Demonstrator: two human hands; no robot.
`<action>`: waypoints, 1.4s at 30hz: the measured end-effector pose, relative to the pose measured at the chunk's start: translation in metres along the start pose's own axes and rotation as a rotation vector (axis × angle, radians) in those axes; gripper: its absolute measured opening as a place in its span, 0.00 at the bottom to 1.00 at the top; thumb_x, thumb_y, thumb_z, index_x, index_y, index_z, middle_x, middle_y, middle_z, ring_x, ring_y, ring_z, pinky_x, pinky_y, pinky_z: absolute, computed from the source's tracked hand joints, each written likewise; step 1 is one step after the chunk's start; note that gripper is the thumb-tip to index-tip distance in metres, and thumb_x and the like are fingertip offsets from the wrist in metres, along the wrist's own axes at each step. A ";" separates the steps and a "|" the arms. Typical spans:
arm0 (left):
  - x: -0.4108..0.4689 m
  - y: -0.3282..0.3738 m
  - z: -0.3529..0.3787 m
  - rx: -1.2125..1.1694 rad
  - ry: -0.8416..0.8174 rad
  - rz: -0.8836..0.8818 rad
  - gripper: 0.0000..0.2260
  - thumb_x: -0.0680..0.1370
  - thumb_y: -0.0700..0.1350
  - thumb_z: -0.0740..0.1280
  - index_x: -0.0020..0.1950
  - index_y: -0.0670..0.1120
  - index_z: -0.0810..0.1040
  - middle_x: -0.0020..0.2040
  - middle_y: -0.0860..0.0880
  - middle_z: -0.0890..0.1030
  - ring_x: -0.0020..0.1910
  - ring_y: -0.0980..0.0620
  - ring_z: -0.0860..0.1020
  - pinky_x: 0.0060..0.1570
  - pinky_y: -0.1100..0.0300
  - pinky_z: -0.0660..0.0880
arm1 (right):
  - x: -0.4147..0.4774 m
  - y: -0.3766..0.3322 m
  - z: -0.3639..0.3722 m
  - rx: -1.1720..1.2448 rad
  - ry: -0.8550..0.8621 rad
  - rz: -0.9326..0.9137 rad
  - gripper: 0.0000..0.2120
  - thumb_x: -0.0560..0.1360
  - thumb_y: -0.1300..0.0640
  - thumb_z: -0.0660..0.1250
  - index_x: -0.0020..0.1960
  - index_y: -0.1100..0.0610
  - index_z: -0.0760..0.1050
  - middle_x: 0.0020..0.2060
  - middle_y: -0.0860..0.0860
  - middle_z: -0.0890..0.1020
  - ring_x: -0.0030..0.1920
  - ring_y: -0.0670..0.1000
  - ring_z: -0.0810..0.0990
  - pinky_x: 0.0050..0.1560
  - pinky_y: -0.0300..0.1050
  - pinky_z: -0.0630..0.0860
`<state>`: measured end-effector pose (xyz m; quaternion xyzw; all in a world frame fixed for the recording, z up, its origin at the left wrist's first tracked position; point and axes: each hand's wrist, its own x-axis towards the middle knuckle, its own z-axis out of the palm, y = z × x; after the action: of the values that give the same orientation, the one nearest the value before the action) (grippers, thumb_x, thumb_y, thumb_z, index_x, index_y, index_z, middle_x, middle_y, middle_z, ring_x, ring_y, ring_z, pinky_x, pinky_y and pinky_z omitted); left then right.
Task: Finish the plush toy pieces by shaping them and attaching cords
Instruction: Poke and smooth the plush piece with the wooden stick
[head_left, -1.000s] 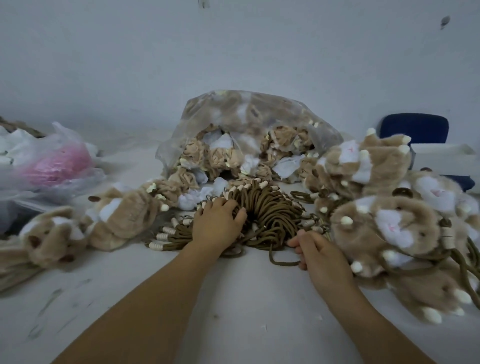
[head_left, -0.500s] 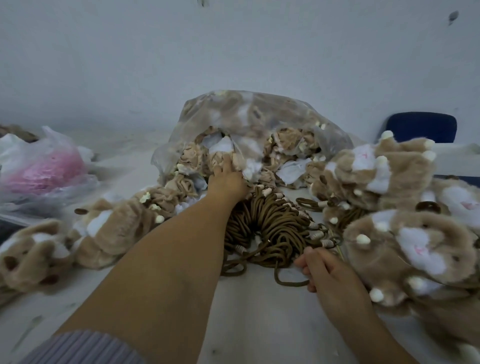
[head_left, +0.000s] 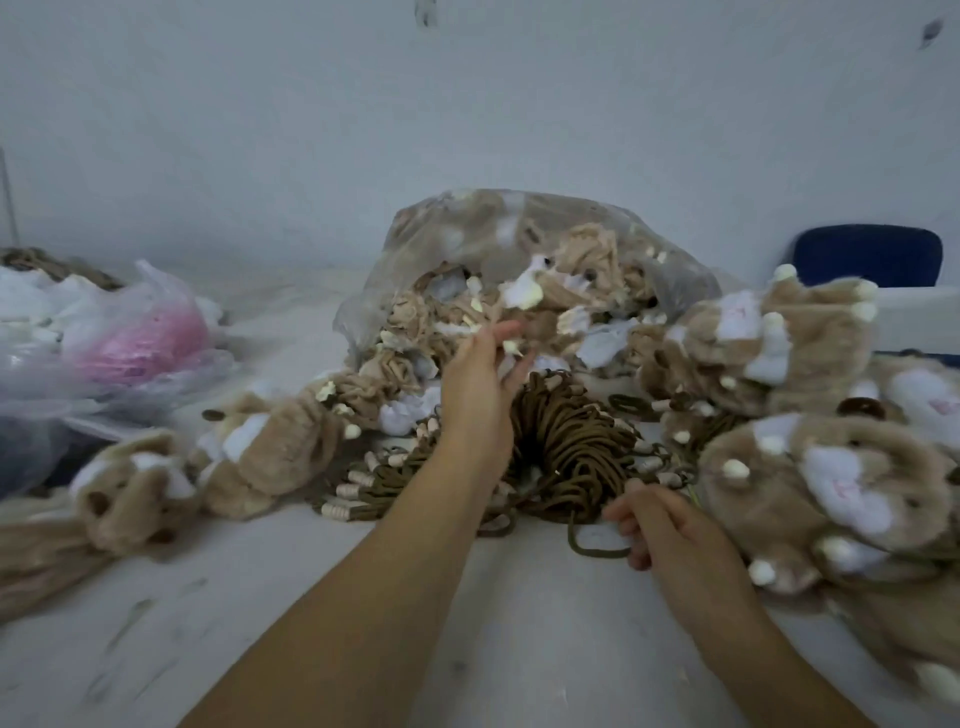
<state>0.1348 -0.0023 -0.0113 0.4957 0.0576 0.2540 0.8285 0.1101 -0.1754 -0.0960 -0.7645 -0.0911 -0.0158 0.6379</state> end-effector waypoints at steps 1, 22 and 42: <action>-0.023 -0.007 0.001 0.125 -0.083 0.042 0.17 0.84 0.47 0.57 0.46 0.45 0.82 0.59 0.53 0.81 0.55 0.62 0.79 0.59 0.59 0.77 | 0.001 -0.002 0.000 0.058 0.003 -0.012 0.19 0.78 0.41 0.58 0.38 0.47 0.82 0.29 0.47 0.78 0.31 0.43 0.76 0.37 0.45 0.73; -0.108 -0.051 -0.051 0.871 -0.402 0.129 0.02 0.77 0.53 0.68 0.48 0.60 0.76 0.47 0.58 0.81 0.45 0.65 0.78 0.44 0.69 0.74 | -0.007 -0.006 0.008 0.104 -0.044 -0.085 0.10 0.79 0.48 0.58 0.46 0.44 0.78 0.38 0.48 0.85 0.39 0.48 0.84 0.37 0.46 0.78; 0.054 0.021 -0.131 2.272 0.157 0.188 0.11 0.81 0.43 0.58 0.59 0.46 0.78 0.60 0.45 0.77 0.61 0.43 0.72 0.62 0.50 0.64 | -0.023 -0.018 0.012 -0.614 -0.183 -0.326 0.12 0.80 0.47 0.54 0.39 0.48 0.61 0.27 0.48 0.71 0.29 0.48 0.72 0.31 0.44 0.64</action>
<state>0.1279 0.1353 -0.0506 0.9436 0.2684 0.1464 -0.1268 0.0835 -0.1630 -0.0843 -0.8942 -0.2596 -0.0752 0.3569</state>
